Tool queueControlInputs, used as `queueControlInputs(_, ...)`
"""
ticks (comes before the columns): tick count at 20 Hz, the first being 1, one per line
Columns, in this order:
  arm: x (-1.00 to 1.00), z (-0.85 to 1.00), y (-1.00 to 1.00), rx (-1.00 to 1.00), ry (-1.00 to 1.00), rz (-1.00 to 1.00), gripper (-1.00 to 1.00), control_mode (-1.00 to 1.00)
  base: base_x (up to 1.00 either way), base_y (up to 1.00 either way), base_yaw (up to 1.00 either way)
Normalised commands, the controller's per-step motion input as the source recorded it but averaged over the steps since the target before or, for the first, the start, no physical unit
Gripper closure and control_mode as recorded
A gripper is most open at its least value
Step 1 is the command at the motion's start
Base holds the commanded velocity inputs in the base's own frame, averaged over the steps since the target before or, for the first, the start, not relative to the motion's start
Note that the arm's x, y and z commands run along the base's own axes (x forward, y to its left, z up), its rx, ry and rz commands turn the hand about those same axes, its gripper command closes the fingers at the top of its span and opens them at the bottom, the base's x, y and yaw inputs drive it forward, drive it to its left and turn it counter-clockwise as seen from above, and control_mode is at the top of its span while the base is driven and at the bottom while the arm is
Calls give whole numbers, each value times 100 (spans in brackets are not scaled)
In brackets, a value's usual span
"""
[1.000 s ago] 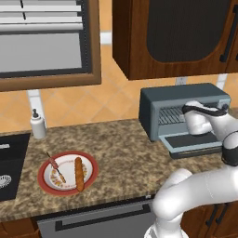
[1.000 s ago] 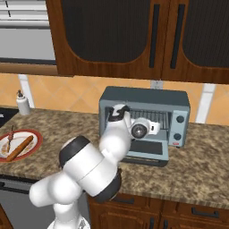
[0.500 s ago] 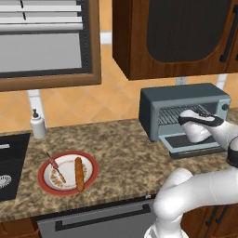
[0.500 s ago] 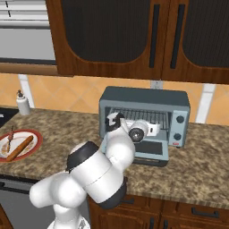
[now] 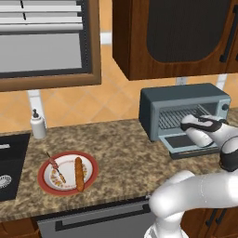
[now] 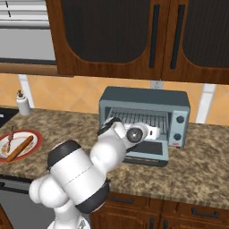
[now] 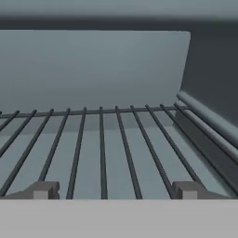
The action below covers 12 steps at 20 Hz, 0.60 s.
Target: Pick up the kebab skewer and baguette bread, and place them inside the toaster oven. Close the toaster oven door and start by setting the timer.
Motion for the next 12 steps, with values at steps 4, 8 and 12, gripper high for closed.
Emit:
queueControlInputs(4, -60, -68, -18, -1, 17, 3, -100, -100, 0, 0, 0)
queueControlInputs(8, -63, -71, -22, -1, 17, 4, -100, -100, 0, 0, 0)
queueControlInputs(12, -75, -84, -24, 0, 16, 4, -100, -100, 0, 0, 0)
